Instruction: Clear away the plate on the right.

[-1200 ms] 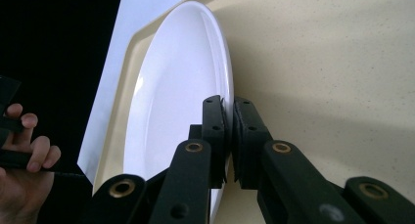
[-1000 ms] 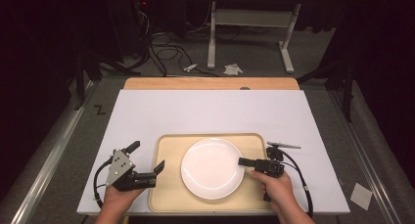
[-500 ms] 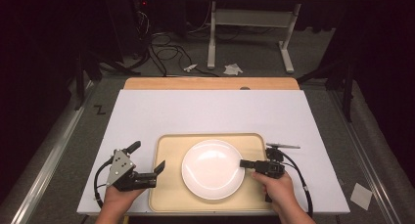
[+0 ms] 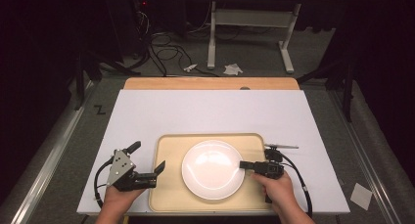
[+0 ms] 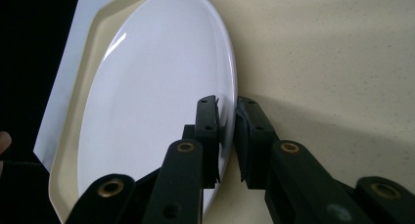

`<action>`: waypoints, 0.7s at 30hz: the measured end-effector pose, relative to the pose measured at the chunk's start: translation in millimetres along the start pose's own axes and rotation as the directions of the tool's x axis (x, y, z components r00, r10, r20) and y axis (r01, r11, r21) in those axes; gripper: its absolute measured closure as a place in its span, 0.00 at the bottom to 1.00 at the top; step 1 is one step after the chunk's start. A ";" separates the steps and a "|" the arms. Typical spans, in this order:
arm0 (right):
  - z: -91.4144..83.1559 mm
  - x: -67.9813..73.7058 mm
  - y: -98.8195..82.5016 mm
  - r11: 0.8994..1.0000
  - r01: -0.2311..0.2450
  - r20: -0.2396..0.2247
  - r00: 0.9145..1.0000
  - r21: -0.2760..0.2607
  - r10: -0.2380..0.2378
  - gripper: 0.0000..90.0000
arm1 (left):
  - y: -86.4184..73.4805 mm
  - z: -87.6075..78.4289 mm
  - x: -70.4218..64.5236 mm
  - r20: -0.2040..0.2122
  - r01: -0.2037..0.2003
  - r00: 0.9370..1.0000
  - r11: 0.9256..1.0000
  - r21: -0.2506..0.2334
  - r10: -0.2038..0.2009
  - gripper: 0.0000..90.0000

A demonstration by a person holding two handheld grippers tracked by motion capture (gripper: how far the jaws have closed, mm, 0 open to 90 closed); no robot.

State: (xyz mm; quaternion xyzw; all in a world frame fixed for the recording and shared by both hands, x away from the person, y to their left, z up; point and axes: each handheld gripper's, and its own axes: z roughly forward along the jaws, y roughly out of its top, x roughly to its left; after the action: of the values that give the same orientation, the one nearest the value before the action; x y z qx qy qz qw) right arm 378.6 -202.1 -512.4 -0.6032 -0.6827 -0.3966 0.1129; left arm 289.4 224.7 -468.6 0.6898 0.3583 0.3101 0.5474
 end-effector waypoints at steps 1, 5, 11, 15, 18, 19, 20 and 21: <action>0.3 0.0 -0.2 1.000 0.004 -0.003 1.000 0.000 -0.004 0.89 | 0.0 0.0 0.0 0.000 -0.001 1.000 1.000 0.001 0.001 0.01; -1.6 1.1 0.1 1.000 0.019 -0.008 1.000 -0.004 -0.019 0.84 | 0.0 0.1 -0.2 0.001 -0.001 1.000 1.000 0.003 0.001 0.01; -5.7 2.1 0.5 0.999 0.041 -0.014 0.999 -0.011 -0.042 0.76 | 0.1 0.0 0.0 0.001 -0.001 1.000 1.000 0.002 0.001 0.01; -9.8 5.3 1.0 0.997 0.078 -0.006 0.997 -0.028 -0.078 0.72 | 0.1 0.0 0.1 0.000 -0.001 1.000 1.000 0.001 0.001 0.01; -12.6 7.3 1.0 0.994 0.101 0.000 0.995 -0.048 -0.101 0.71 | 0.3 0.0 0.1 0.000 -0.002 1.000 1.000 0.001 0.002 0.01; -13.8 8.2 1.0 0.993 0.107 0.006 0.994 -0.058 -0.107 0.71 | 0.3 0.0 0.1 0.000 -0.002 1.000 1.000 0.000 0.002 0.01; -15.2 8.8 1.2 0.990 0.119 0.005 0.993 -0.073 -0.119 0.71 | 0.4 -0.1 0.1 0.000 -0.002 1.000 1.000 0.000 0.002 0.01; -16.9 10.1 1.4 0.988 0.129 0.013 0.992 -0.084 -0.128 0.71 | 0.4 -0.2 0.2 0.000 -0.002 1.000 1.000 0.000 0.002 0.01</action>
State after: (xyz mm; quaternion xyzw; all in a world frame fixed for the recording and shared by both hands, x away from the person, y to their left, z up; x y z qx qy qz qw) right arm 371.9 -206.2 -494.2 -0.5636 -0.7032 -0.4294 0.0587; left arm 289.4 224.9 -468.2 0.6903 0.3574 0.3107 0.5470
